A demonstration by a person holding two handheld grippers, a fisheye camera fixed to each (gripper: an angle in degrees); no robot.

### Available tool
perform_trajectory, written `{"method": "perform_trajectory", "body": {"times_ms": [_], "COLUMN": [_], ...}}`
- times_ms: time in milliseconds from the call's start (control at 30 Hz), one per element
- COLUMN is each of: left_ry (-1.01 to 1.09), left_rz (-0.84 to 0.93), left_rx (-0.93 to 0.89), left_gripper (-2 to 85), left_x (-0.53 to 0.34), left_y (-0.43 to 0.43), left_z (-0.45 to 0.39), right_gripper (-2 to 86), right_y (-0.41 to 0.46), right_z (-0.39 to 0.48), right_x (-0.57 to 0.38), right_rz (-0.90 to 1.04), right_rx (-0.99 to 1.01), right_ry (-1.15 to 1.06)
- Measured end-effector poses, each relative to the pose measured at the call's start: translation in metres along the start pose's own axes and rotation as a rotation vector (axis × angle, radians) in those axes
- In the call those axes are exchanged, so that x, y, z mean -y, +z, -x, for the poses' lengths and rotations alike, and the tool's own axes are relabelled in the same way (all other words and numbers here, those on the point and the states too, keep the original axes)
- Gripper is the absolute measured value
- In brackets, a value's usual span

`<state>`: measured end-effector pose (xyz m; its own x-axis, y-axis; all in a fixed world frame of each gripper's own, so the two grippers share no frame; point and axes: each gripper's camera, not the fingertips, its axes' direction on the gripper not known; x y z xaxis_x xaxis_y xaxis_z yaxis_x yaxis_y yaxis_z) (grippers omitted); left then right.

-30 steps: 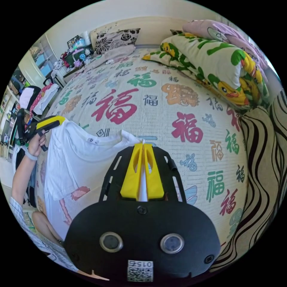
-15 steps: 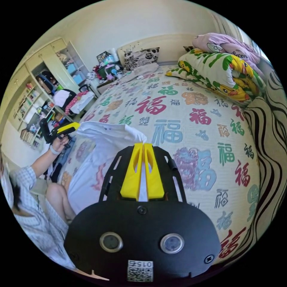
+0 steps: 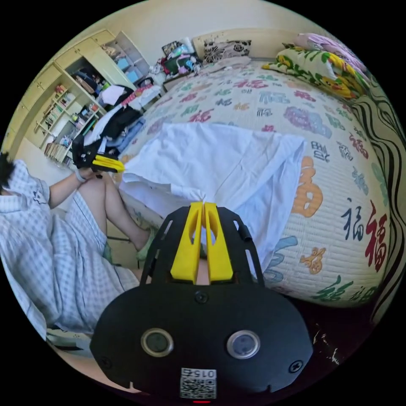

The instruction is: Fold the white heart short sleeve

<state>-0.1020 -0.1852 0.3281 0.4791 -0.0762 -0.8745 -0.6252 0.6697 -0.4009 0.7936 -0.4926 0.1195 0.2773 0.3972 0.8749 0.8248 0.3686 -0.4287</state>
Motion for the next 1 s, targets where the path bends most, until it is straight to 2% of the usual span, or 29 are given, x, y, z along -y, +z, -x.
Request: {"method": "perform_trajectory", "body": {"times_ms": [133, 233, 367, 500, 567, 633, 667, 733, 800, 867, 1000], "left_ry": [-0.041, -0.136, -0.234, -0.320, -0.355, -0.409, -0.409, -0.435, -0.473, -0.515, -0.685], "left_rz": [0.074, 0.131, 0.061, -0.052, -0.029, 0.136, 0.161, 0.176, 0.180, 0.098, -0.126], "left_rx": [0.009, 0.003, -0.008, -0.102, -0.119, -0.110, -0.104, -0.114, -0.132, -0.113, -0.072], "left_gripper": [0.3, 0.5, 0.8, 1.9, 2.4, 2.7, 2.8, 3.4, 4.3, 5.4, 7.8], "left_x": [-0.016, -0.022, -0.028, -0.023, -0.021, -0.023, -0.025, -0.037, -0.046, -0.054, -0.057], "left_y": [0.022, 0.027, 0.011, 0.009, 0.020, 0.043, 0.046, 0.040, 0.029, 0.010, -0.028], "left_z": [-0.010, -0.004, 0.000, 0.001, 0.004, 0.011, 0.012, 0.019, 0.029, 0.043, 0.100], "right_gripper": [0.6, 0.8, 0.1, -0.3, -0.4, -0.5, -0.6, -0.5, -0.1, 1.2, 4.3], "right_y": [0.036, 0.048, 0.035, 0.051, 0.076, 0.100, 0.111, 0.112, 0.099, 0.073, 0.032], "right_z": [0.001, -0.010, -0.003, 0.003, 0.003, -0.003, -0.009, -0.017, -0.029, -0.054, -0.103], "right_x": [-0.011, -0.014, -0.008, 0.008, 0.016, 0.017, 0.014, 0.007, 0.001, -0.003, 0.007], "right_rz": [0.187, 0.309, 0.240, 0.228, 0.292, 0.424, 0.504, 0.545, 0.504, 0.384, 0.121], "right_rx": [-0.031, -0.046, -0.074, -0.061, -0.073, -0.142, -0.207, -0.255, -0.225, -0.098, -0.019], "right_ry": [-0.023, 0.066, 0.065, 0.056, 0.071, 0.097, 0.102, 0.118, 0.154, 0.255, 0.424]}}
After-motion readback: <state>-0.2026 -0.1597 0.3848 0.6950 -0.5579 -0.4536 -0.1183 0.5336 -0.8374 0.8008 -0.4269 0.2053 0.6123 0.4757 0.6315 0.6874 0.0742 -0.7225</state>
